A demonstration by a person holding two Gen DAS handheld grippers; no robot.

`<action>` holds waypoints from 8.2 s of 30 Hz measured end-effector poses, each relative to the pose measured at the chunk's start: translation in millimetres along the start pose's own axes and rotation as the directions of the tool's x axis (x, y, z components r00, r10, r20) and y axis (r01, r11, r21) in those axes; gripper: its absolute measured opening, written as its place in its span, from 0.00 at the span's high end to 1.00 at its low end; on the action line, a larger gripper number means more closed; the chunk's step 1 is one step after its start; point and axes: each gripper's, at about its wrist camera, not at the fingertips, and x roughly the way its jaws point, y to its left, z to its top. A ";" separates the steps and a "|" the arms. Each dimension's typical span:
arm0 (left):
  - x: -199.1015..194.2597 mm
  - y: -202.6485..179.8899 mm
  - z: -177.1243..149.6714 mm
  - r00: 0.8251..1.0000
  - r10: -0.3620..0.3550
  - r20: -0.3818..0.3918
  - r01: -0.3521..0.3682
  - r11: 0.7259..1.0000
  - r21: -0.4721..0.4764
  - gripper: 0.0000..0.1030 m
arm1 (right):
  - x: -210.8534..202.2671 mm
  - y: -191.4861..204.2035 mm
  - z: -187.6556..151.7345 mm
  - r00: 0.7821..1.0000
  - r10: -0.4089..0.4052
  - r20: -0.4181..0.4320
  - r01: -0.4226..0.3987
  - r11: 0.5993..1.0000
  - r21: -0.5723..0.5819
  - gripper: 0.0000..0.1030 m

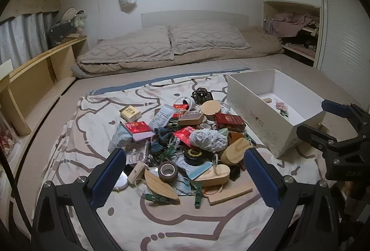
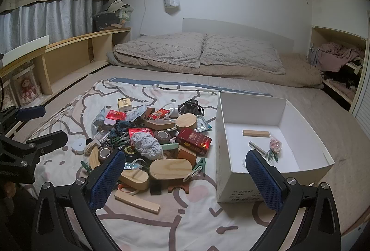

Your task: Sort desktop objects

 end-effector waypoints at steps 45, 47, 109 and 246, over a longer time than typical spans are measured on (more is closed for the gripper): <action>-15.3 46.5 40.5 0.985 0.147 0.093 -0.148 0.989 0.000 0.01 | 16.2 27.1 41.2 0.995 0.054 0.083 -0.053 0.998 -0.017 0.00; -13.7 54.6 42.2 0.976 0.197 0.089 -0.195 0.980 -0.031 0.01 | 22.0 28.8 40.7 0.996 0.050 0.076 -0.049 0.999 -0.012 0.00; 139.1 91.3 -79.2 0.867 0.017 -0.498 -0.019 1.000 0.001 0.01 | 154.3 87.8 -117.7 0.944 0.038 -0.328 -0.045 0.999 -0.014 0.00; 88.2 111.3 -31.1 0.948 0.017 -0.318 -0.146 0.911 -0.386 0.47 | 111.8 32.5 -54.8 0.962 0.069 -0.264 -0.024 0.985 0.170 0.02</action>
